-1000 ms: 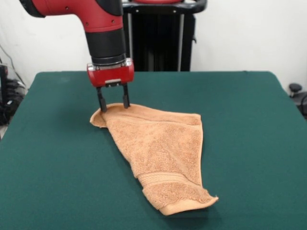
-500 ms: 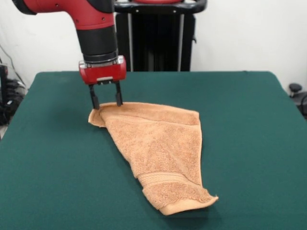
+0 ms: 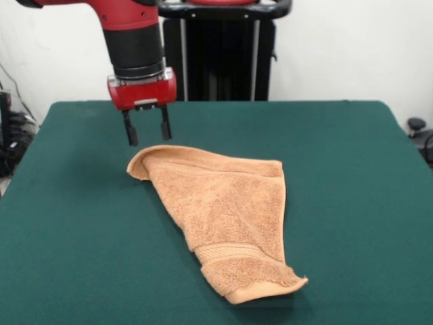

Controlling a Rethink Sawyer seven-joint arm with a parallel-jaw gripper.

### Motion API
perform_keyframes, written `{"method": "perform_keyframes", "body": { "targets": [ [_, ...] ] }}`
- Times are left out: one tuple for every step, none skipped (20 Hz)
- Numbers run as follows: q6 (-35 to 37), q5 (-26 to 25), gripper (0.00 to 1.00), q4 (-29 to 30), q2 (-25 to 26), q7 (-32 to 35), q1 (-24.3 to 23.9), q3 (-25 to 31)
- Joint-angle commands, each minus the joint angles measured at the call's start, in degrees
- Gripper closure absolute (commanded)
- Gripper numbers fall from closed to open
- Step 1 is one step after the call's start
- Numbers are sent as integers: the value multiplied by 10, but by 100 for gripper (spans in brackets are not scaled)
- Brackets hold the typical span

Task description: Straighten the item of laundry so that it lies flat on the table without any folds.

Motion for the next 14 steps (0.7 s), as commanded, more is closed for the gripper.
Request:
{"method": "perform_keyframes", "body": {
  "targets": [
    [85,-61,0,0,-8,-210,-9,111],
    [83,-67,0,2,-6,-207,-10,114],
    [80,-72,0,2,-3,-200,-11,114],
    [77,-77,0,2,1,-194,-12,115],
    [74,-80,0,0,4,-185,-11,113],
    [69,-83,0,0,4,-169,-8,108],
    [66,-82,0,-2,5,-149,-6,101],
    [62,-81,0,-3,4,-129,-3,93],
    [59,-78,0,-6,2,-105,1,84],
    [54,-73,0,-9,0,-77,7,71],
    [52,-64,0,-11,-5,-48,10,57],
    [49,-56,0,-13,-9,-19,15,42],
    [49,-49,0,-16,-13,5,20,30],
    [44,-44,0,-17,-18,26,26,18]
  ]
}}
